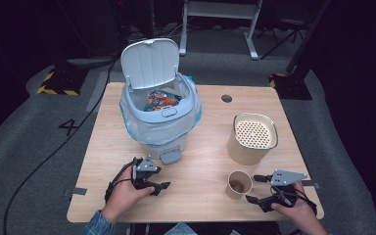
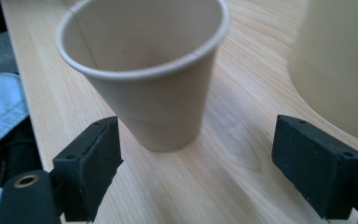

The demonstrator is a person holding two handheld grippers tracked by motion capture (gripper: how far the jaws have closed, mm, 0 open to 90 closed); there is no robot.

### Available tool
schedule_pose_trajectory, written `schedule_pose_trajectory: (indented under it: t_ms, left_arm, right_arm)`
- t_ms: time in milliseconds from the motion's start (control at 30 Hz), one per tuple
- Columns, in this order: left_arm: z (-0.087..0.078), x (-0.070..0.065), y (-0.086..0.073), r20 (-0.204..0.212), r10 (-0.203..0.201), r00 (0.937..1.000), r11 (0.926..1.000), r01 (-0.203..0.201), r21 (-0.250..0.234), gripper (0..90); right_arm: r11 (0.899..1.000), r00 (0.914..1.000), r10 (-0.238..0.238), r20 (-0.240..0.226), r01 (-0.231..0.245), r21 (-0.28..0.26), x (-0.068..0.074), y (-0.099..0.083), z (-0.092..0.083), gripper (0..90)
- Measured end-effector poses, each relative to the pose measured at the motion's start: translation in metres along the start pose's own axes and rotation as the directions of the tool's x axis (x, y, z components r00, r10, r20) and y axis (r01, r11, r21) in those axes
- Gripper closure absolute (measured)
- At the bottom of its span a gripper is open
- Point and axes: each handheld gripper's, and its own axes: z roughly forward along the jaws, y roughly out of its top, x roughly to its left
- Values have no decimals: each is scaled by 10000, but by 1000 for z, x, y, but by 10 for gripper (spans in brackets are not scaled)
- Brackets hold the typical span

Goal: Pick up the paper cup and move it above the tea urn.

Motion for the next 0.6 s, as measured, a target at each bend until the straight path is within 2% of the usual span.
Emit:
schedule_pose_trajectory:
  t_ms: [133,200,400,500,600]
  left_arm:
    - [2,0,-2,-108,10,9999,9999,-11,-145,285]
    - [4,-1,-3,-225,166,9996,9996,-172,-228,265]
    - [5,-3,-2,-590,277,9979,9995,-284,-107,245]
    - [7,-6,-2,-910,519,9945,9986,-520,16,240]
    - [7,-6,-2,-949,570,9939,9984,-567,52,233]
  right_arm:
    - [9995,10000,27,-63,-29,-322,7,3,9,158]
    - [9990,9999,117,-57,-119,-431,10,3,14,160]
    - [9960,9998,175,-15,-176,-881,17,7,28,168]
    - [9949,9999,107,77,-98,-1006,19,7,31,178]
    - [9927,9999,120,57,-113,-1204,21,8,34,221]
